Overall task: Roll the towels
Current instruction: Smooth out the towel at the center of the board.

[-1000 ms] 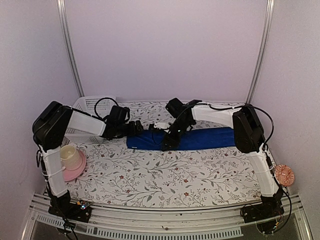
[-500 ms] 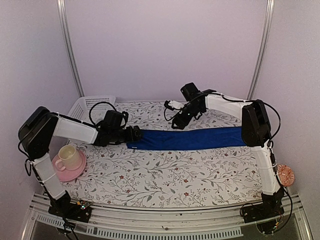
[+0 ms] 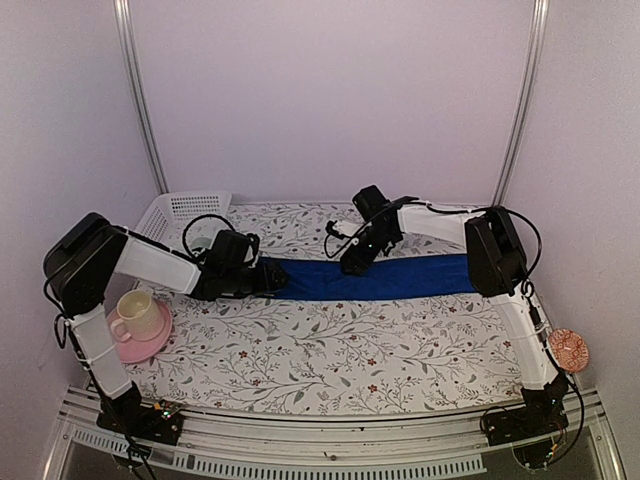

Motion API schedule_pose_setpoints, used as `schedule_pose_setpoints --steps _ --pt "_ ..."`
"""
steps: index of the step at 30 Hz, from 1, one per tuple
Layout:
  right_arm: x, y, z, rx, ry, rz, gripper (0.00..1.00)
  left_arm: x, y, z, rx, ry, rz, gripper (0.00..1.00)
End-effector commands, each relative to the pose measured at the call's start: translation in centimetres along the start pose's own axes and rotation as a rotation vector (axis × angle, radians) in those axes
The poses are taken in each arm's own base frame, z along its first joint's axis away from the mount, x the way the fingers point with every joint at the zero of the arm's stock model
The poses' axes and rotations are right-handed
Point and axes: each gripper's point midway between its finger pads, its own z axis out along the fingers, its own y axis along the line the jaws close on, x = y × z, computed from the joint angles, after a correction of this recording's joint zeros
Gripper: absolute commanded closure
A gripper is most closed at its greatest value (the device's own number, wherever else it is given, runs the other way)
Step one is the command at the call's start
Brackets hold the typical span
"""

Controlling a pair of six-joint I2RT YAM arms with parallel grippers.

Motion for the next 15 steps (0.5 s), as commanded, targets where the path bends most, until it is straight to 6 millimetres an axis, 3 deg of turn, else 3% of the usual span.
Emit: schedule_pose_setpoints --steps 1,10,15 --pt "-0.9 0.3 0.1 -0.016 -0.036 0.002 0.17 -0.3 -1.8 -0.1 0.067 -0.015 0.001 0.11" --pt "-3.9 -0.1 -3.3 0.001 -0.127 -0.032 0.14 -1.0 -2.5 -1.0 0.056 -0.043 0.004 0.12" --pt "-4.2 -0.7 -2.5 0.027 -0.135 -0.006 0.13 0.0 -2.5 0.3 0.057 -0.007 0.001 0.12"
